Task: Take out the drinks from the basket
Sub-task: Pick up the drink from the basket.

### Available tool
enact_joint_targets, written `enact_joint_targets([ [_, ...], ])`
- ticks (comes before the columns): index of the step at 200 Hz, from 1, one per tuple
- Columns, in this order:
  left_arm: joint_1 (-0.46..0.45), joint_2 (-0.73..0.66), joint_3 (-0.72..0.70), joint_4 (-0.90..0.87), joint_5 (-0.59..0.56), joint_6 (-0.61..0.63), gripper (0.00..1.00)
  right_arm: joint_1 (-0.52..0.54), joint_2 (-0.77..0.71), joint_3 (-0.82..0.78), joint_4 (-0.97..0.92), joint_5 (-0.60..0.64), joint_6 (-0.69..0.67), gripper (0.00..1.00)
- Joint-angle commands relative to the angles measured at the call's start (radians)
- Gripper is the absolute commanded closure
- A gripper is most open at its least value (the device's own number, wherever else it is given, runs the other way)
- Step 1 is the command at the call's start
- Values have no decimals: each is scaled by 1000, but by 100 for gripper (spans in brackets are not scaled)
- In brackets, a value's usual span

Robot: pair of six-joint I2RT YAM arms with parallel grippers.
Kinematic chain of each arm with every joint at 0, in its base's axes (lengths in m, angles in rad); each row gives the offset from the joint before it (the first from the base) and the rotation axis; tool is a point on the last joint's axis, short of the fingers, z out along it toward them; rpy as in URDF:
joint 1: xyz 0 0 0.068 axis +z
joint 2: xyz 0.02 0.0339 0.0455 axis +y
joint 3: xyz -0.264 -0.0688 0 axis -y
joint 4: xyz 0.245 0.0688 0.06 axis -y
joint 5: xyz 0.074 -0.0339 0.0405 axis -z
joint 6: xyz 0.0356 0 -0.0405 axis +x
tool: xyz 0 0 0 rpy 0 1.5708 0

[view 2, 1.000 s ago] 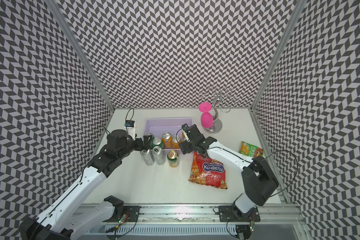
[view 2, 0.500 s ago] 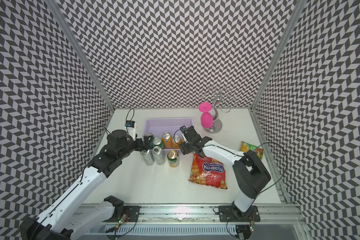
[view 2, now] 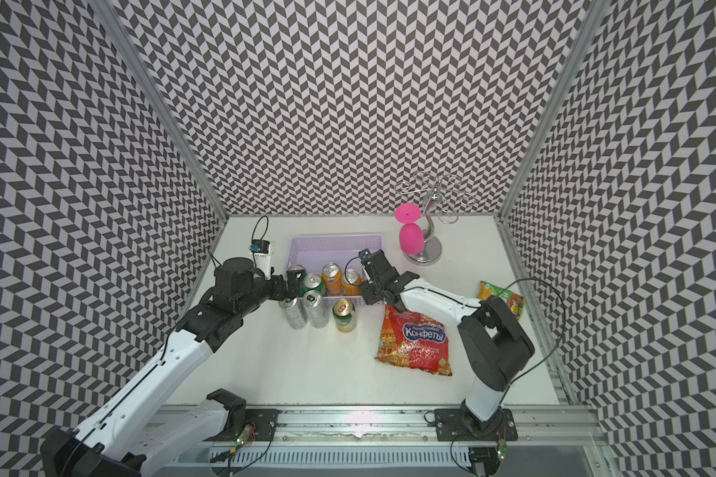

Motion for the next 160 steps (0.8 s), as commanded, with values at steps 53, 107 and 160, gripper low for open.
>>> enact_joint_targets([
  [53, 6, 0, -5, 24, 13, -5, 1, 7, -109, -24, 94, 20, 12, 41],
  [107, 9, 0, -3, 26, 14, -4, 1, 7, -214, -38, 73, 15, 4, 42],
  [160, 19, 3, -3, 29, 22, -6, 1, 31, -314, -3, -28, 33, -3, 43],
])
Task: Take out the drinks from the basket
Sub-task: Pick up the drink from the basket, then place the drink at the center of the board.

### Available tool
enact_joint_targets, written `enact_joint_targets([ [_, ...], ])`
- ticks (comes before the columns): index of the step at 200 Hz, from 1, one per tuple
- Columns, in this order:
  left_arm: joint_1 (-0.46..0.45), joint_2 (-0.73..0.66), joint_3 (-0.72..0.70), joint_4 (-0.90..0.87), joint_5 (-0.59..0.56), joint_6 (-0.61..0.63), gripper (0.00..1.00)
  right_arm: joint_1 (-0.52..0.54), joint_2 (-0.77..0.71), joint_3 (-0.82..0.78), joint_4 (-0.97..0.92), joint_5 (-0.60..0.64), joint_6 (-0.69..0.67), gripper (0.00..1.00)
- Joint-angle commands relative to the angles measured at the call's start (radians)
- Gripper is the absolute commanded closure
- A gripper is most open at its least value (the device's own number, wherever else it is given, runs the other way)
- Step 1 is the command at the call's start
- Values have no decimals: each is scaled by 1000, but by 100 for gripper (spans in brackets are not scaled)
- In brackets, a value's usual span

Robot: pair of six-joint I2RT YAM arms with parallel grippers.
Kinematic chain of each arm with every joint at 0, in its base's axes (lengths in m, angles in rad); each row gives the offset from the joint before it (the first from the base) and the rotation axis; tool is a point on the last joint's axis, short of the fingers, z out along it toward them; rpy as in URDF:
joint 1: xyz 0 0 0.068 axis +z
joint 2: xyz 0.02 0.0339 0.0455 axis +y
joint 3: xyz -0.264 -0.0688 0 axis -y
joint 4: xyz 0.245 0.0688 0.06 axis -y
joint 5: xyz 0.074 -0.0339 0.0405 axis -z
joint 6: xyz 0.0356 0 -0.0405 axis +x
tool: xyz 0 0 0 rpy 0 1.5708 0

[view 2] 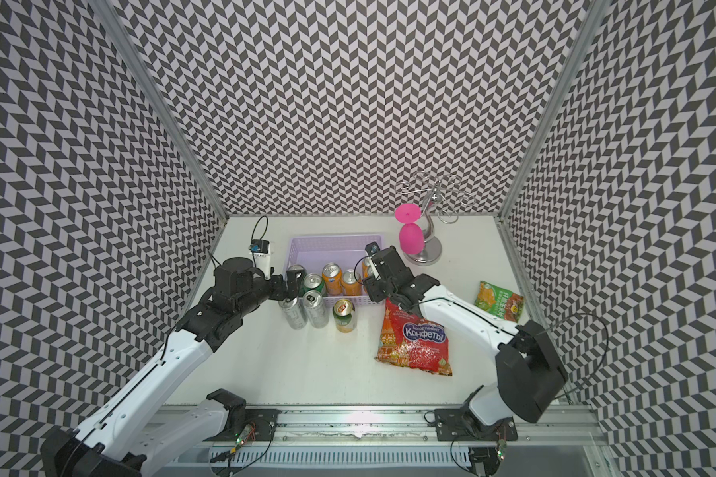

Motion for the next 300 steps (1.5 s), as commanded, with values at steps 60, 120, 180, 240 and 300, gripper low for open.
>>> enact_joint_targets([
  [60, 17, 6, -3, 28, 15, -3, 1, 98, -214, 34, -45, 30, 37, 43],
  [120, 18, 9, -3, 28, 14, -1, 1, 144, -288, -70, -6, -1, 70, 43],
  [180, 19, 11, -1, 25, 11, -1, 1, 183, -284, -188, 74, 26, 72, 43],
  [240, 20, 11, -3, 22, 8, -2, 1, 188, -230, -255, 176, 52, 74, 43],
  [300, 20, 14, -3, 21, 6, -2, 1, 189, -162, -280, 244, 108, 62, 42],
])
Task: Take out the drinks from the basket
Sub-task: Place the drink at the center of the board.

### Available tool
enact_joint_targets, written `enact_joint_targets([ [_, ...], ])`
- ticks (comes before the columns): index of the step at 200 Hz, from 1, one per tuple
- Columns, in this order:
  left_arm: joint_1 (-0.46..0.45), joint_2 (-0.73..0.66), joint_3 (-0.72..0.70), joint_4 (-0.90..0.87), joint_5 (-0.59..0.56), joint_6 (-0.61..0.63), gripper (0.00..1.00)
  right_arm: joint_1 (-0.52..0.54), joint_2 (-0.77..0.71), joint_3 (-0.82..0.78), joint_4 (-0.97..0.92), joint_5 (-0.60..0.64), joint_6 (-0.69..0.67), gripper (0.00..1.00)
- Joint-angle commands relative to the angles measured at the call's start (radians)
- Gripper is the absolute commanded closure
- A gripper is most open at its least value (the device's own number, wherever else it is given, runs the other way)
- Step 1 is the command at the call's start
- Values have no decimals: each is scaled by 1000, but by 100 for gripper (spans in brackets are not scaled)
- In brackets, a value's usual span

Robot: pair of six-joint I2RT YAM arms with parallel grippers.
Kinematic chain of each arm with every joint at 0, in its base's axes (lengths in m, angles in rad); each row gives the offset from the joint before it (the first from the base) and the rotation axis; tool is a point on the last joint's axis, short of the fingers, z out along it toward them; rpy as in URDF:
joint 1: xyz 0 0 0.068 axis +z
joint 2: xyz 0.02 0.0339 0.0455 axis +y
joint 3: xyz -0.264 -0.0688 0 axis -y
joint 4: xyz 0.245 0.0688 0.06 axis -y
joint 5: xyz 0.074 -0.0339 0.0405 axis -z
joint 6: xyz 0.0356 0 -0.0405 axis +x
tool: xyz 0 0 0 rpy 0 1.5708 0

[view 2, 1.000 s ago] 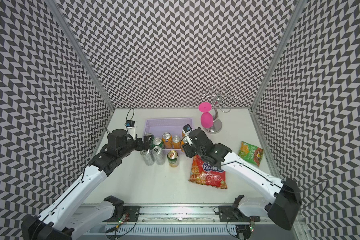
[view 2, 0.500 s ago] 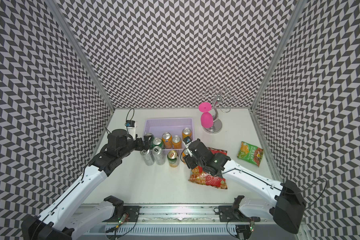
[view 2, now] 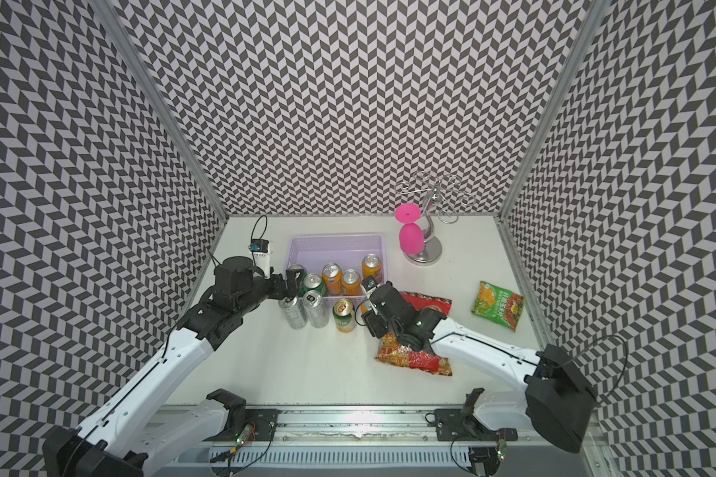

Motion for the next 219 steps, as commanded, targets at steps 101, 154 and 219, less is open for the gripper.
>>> enact_joint_targets([
  [101, 7, 18, -1, 10, -2, 0, 1, 7, 76, -56, 232, 67, 30, 36],
  [154, 9, 36, 6, 1, -11, 2, 1, 7, 73, -83, 248, 72, 38, 24],
  [219, 9, 83, 47, -38, -17, 14, 1, 6, 12, -54, 203, 102, 20, 10],
])
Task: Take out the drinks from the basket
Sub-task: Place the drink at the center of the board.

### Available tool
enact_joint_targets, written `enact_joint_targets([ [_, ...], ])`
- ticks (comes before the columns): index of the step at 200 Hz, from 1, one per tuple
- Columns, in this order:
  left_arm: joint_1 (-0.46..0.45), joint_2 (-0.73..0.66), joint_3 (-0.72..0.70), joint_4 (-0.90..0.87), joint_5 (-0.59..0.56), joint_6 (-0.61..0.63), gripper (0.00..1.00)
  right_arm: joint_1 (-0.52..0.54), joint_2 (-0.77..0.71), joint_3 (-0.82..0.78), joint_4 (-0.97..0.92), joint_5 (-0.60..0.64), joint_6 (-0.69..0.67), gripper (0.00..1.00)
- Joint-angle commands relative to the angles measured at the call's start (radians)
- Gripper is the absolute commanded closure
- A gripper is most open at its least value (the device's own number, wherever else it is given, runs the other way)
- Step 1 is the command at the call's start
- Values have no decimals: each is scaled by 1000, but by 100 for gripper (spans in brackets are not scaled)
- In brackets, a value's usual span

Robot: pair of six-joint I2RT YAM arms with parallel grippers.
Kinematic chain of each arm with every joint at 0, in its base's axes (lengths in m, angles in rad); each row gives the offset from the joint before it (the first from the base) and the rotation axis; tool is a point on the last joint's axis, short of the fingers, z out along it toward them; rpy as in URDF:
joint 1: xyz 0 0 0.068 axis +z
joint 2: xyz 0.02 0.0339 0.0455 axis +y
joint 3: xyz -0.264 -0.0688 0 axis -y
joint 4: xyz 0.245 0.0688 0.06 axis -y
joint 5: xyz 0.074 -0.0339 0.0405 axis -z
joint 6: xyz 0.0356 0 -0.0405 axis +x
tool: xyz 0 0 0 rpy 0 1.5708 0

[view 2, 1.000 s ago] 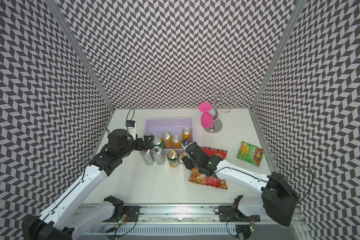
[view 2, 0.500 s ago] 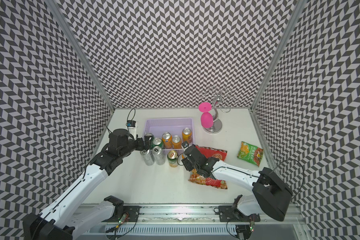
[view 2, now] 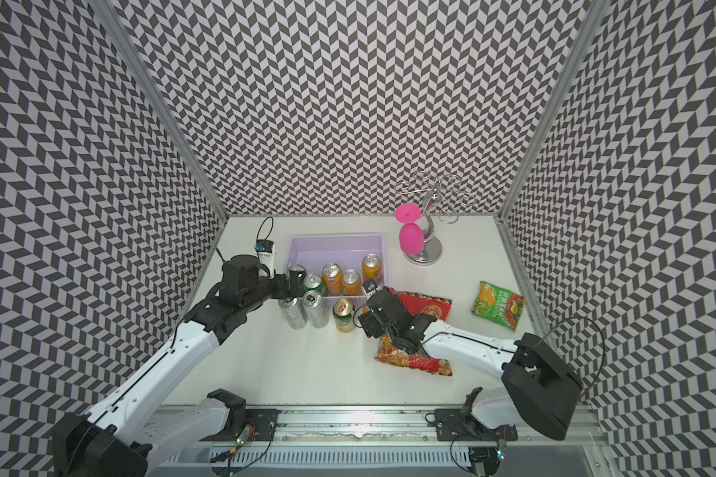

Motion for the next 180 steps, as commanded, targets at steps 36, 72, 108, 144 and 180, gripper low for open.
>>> enact_joint_targets([
  [36, 5, 64, 109, -90, -6, 39, 1, 4, -112, 47, -3, 64, -10, 2],
  [72, 3, 144, 211, -172, 23, 76, 1, -3, -170, 62, -21, 77, -35, 0],
  [108, -13, 220, 299, -219, 88, 86, 1, -42, -214, 75, -48, 80, -63, 0],
  [144, -93, 301, 384, -262, 74, 84, 1, -169, -273, 79, -79, -2, -76, 0],
  [180, -189, 398, 466, -321, 35, 67, 1, -277, -345, 36, -46, -57, -80, 0],
])
